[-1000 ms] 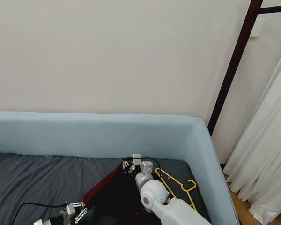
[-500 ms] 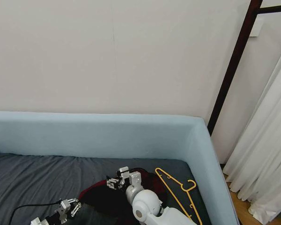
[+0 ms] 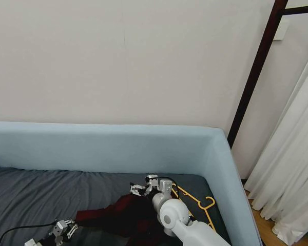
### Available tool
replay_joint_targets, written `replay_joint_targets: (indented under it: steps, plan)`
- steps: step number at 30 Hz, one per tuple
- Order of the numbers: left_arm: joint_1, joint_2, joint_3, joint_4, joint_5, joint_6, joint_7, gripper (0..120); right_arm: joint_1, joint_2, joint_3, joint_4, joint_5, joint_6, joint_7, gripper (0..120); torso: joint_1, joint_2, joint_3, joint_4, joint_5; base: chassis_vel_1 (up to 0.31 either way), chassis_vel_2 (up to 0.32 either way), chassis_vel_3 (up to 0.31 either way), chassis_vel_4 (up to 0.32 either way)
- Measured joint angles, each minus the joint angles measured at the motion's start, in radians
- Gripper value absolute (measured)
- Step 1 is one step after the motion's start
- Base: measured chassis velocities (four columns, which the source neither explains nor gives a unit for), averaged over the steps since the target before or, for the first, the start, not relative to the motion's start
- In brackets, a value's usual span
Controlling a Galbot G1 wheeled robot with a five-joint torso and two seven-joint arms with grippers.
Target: Pick up the clothes from the sofa and hang them on the clothes hanger.
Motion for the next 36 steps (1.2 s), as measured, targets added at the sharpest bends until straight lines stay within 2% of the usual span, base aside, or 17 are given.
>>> replay_joint_targets:
  steps: [2, 7, 8, 10, 13, 14, 17, 19, 21, 28, 36]
  plan:
    - [0.004, 0.004, -0.001, -0.018, -0.025, 0.000, -0.008, 0, 0.000, -0.001, -0.004, -0.010, -0.029, 0.012, -0.016, 100, 0.000, 0.000, 0.000, -0.0001, 0.0000, 0.000, 0.000, 0.000, 0.000]
    - [0.019, 0.021, -0.001, -0.120, -0.119, 0.013, -0.060, 0, -0.043, -0.057, -0.053, -0.040, -0.253, 0.055, -0.118, 100, 0.000, 0.000, 0.000, -0.0002, 0.0001, 0.000, 0.000, 0.000, 0.000]
    - [0.019, 0.021, -0.001, -0.120, -0.119, 0.013, -0.060, 0, -0.043, -0.057, -0.053, -0.040, -0.253, 0.055, -0.118, 100, 0.000, 0.000, 0.000, -0.0002, 0.0001, 0.000, 0.000, 0.000, 0.000]
    - [0.022, 0.030, 0.002, -0.174, -0.134, 0.022, -0.097, 0, -0.083, -0.092, -0.083, -0.057, -0.398, 0.097, -0.183, 100, 0.000, 0.000, 0.000, -0.0004, 0.0001, 0.000, 0.000, 0.000, 0.000]
    - [0.027, 0.041, 0.009, -0.254, -0.179, 0.047, -0.147, 0, -0.132, -0.116, -0.106, -0.071, -0.500, 0.162, -0.239, 100, 0.000, 0.000, 0.000, -0.0004, 0.0002, 0.000, 0.000, 0.000, 0.000]
    - [0.027, 0.041, 0.009, -0.254, -0.179, 0.047, -0.147, 0, -0.132, -0.116, -0.106, -0.071, -0.500, 0.162, -0.239, 100, 0.000, 0.000, 0.000, -0.0004, 0.0002, 0.000, 0.000, 0.000, 0.000]
    - [0.034, 0.056, 0.020, -0.361, -0.219, 0.081, -0.207, 0, -0.160, -0.125, -0.119, -0.079, -0.534, 0.261, -0.294, 100, 0.000, 0.000, 0.000, -0.0003, 0.0002, 0.000, 0.000, 0.000, 0.000]
    - [0.034, 0.058, 0.022, -0.381, -0.222, 0.085, -0.219, 0, -0.161, -0.125, -0.121, -0.083, -0.540, 0.282, -0.302, 100, 0.000, 0.000, 0.000, -0.0003, 0.0002, 0.000, 0.000, 0.000, 0.000]
    - [0.036, 0.066, 0.029, -0.438, -0.236, 0.103, -0.247, 0, -0.163, -0.123, -0.130, -0.101, -0.571, 0.331, -0.313, 100, 0.000, 0.000, 0.000, -0.0002, 0.0001, 0.000, 0.000, 0.000, 0.000]
    - [0.039, 0.077, 0.032, -0.502, -0.253, 0.121, -0.258, 0, -0.157, -0.089, -0.143, -0.120, -0.558, 0.288, -0.199, 100, 0.000, 0.000, 0.000, -0.0002, 0.0001, 0.000, 0.000, 0.000, 0.000]
    - [0.039, 0.079, 0.033, -0.487, -0.250, 0.115, -0.256, 0, -0.148, -0.064, -0.145, -0.132, -0.538, 0.232, -0.092, 74, 0.000, 0.000, 0.000, -0.0002, 0.0000, 0.000, 0.000, 0.000, 0.000]
